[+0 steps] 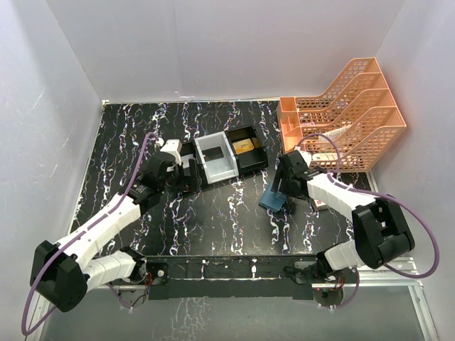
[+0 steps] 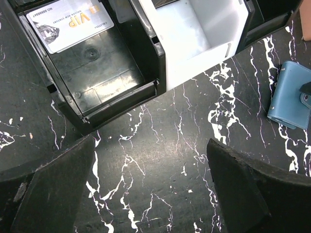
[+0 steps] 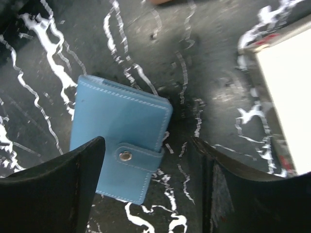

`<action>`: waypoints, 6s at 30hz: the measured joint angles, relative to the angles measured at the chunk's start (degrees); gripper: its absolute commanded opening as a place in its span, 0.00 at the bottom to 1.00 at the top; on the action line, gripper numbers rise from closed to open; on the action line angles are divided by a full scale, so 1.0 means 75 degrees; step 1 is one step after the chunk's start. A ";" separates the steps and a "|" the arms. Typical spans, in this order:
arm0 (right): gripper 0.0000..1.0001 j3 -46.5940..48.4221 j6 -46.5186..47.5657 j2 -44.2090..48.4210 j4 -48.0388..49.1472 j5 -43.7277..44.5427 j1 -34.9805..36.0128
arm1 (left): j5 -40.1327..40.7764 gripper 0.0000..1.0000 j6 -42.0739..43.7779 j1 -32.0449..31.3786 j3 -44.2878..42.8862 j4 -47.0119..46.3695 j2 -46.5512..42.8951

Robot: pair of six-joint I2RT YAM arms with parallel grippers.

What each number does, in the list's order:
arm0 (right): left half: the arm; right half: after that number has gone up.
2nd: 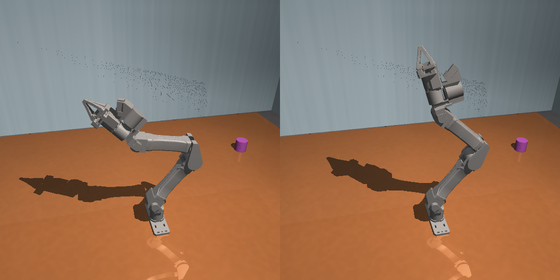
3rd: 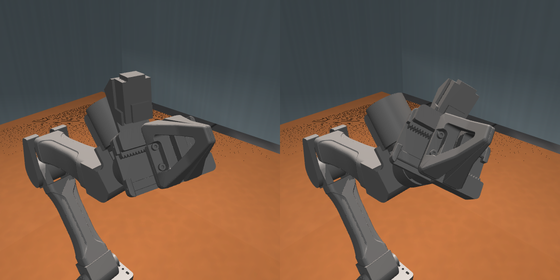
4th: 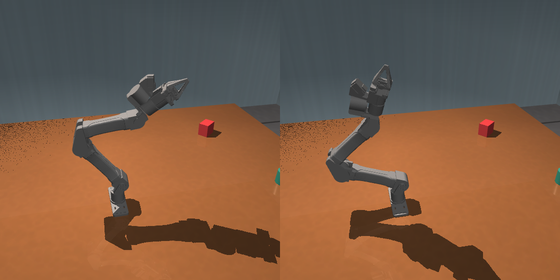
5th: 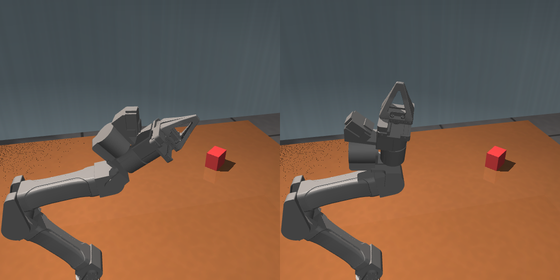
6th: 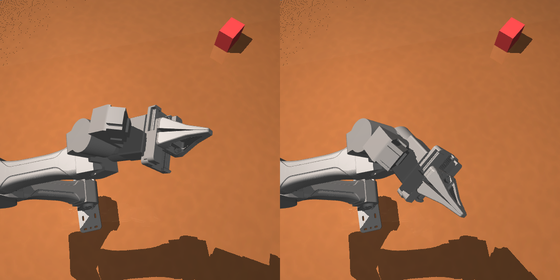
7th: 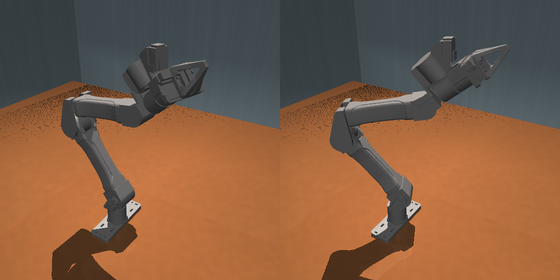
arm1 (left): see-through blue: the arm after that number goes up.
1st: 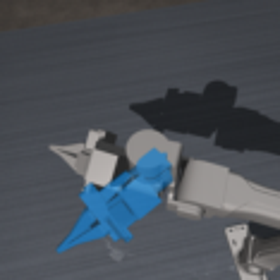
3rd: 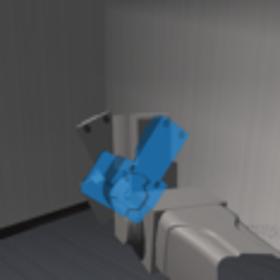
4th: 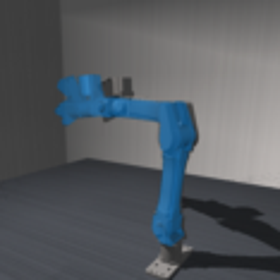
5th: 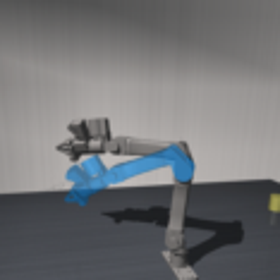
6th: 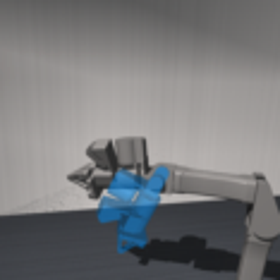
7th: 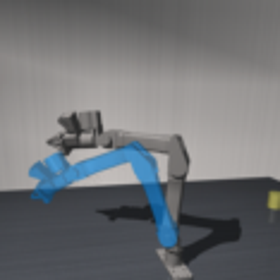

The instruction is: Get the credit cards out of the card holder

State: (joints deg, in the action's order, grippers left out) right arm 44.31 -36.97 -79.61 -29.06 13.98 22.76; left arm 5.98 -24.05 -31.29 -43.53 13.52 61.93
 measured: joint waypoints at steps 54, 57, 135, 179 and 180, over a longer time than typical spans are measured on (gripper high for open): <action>0.80 0.5187 0.2952 -0.4549 0.0318 -0.3013 0.1201 | -0.0997 0.99 -0.1489 0.0000 0.0953 -0.0134 -0.0490; 0.79 0.5173 0.2964 -0.4540 0.0274 -0.3060 0.1212 | -0.1014 0.99 -0.1475 0.0000 0.0918 -0.0143 -0.0463; 0.71 0.0679 -0.0035 -0.0178 0.0880 -0.2034 0.1445 | -0.2151 0.96 -0.0799 0.0070 0.1157 -0.2063 0.1716; 0.28 0.0082 -0.0577 -0.0976 0.1658 -0.0828 0.4156 | -0.3177 0.43 -0.3754 -0.1725 0.3212 -0.4782 0.1818; 0.28 0.0032 -0.0609 -0.0956 0.1722 -0.0831 0.4156 | -0.3212 0.39 -0.3803 -0.1786 0.3212 -0.4948 0.1941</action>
State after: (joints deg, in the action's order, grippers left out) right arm 44.56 -41.54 -86.78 -16.14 7.75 53.93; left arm -18.11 -52.58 -44.69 -19.44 -23.59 76.49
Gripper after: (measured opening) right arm 0.282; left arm 0.461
